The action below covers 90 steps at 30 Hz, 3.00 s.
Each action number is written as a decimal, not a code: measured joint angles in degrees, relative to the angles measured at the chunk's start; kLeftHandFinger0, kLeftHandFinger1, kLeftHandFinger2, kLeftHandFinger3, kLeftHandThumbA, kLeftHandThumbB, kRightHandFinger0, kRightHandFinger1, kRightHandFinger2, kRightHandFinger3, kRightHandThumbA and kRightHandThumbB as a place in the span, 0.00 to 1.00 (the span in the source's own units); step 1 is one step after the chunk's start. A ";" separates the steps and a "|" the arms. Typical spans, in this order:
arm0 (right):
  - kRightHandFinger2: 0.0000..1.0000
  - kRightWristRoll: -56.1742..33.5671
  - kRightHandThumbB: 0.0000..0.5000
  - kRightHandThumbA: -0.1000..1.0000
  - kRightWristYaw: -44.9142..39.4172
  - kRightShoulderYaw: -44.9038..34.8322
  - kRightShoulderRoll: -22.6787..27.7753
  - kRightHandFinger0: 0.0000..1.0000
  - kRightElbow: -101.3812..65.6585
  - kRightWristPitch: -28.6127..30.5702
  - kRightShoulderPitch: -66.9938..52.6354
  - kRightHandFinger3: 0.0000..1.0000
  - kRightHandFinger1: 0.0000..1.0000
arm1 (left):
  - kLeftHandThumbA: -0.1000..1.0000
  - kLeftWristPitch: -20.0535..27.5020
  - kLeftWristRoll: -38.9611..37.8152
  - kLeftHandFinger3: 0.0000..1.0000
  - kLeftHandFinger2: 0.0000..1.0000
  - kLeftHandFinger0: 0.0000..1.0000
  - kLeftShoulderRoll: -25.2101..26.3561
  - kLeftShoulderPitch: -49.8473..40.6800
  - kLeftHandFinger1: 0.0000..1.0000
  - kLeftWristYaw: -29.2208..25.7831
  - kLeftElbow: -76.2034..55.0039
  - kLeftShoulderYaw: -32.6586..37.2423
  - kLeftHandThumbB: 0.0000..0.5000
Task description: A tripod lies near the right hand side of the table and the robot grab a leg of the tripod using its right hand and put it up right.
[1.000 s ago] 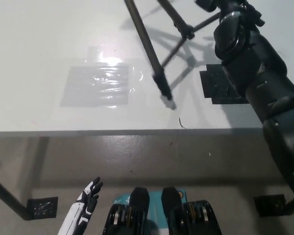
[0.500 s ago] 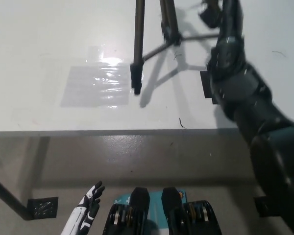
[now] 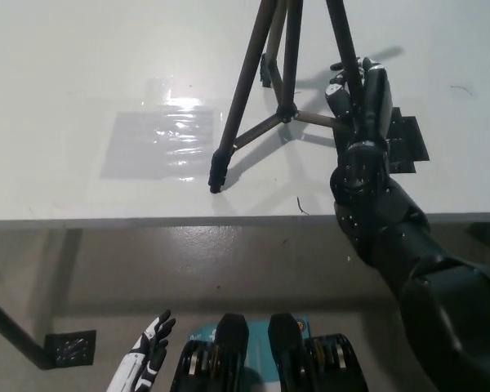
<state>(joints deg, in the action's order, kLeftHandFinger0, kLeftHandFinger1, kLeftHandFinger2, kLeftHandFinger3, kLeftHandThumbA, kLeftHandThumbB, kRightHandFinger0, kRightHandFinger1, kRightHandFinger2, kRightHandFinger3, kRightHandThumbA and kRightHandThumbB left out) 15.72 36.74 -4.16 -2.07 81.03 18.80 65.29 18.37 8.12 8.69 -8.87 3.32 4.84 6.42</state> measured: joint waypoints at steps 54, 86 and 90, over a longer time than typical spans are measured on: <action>1.00 -12.65 1.00 0.93 -30.29 -0.61 4.64 1.00 -49.56 -1.30 -35.09 1.00 1.00 | 1.00 -0.11 0.08 1.00 1.00 1.00 -0.01 0.23 1.00 0.00 2.26 -0.01 0.87; 1.00 -12.03 0.95 1.00 -35.42 20.39 7.71 1.00 -88.29 3.83 -78.20 1.00 1.00 | 1.00 1.18 -0.59 1.00 1.00 1.00 -0.17 0.94 1.00 0.00 3.16 -0.15 0.86; 1.00 -12.41 0.90 1.00 -35.40 19.25 7.29 1.00 -76.92 4.10 -75.03 1.00 1.00 | 1.00 2.40 -0.99 1.00 1.00 1.00 -0.85 1.03 1.00 -0.01 3.25 -0.24 0.87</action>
<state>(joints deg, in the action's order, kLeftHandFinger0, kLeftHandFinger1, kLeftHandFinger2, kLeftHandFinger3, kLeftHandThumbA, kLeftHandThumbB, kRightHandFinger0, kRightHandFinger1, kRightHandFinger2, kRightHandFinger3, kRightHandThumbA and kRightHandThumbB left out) 3.32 1.34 15.09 5.23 4.10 22.90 -9.74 20.77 7.13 7.84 -7.84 3.32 8.09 6.18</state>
